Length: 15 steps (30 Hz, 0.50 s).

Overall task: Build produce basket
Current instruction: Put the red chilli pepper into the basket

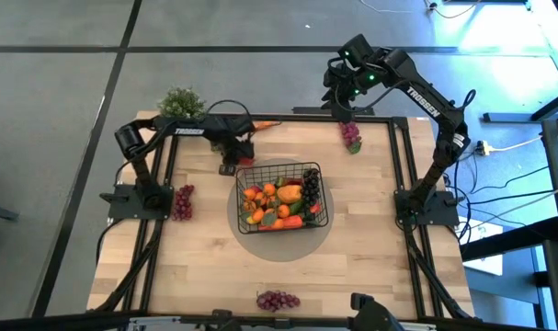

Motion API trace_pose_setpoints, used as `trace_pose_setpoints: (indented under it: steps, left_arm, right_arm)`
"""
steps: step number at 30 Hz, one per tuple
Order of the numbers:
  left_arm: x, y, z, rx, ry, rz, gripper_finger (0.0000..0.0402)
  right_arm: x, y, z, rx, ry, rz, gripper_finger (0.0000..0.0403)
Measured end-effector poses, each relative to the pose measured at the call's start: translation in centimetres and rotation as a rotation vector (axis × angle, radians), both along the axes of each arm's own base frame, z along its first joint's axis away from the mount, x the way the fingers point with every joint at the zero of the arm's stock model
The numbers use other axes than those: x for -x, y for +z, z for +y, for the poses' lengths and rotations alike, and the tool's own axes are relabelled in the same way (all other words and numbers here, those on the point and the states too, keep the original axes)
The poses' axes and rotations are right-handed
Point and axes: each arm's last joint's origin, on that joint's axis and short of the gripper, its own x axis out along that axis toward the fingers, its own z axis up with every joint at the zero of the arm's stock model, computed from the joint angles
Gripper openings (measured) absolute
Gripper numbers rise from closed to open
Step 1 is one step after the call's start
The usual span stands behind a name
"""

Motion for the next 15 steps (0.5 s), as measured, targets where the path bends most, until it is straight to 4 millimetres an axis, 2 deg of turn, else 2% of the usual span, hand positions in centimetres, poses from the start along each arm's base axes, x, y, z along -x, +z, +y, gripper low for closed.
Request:
trace_pose_setpoints:
  steps: [3, 15]
  left_arm:
    - [0.3, 1.0, 0.3, -0.012, 0.046, -0.031, 0.0069]
    - [2.6, 5.7, 1.1, -0.084, 0.250, -0.180, 0.0070]
  right_arm:
    - [0.0, 0.0, 0.0, 0.000, 0.000, 0.000, 0.0129]
    - [0.0, 0.0, 0.0, 0.000, 0.000, 0.000, 0.0129]
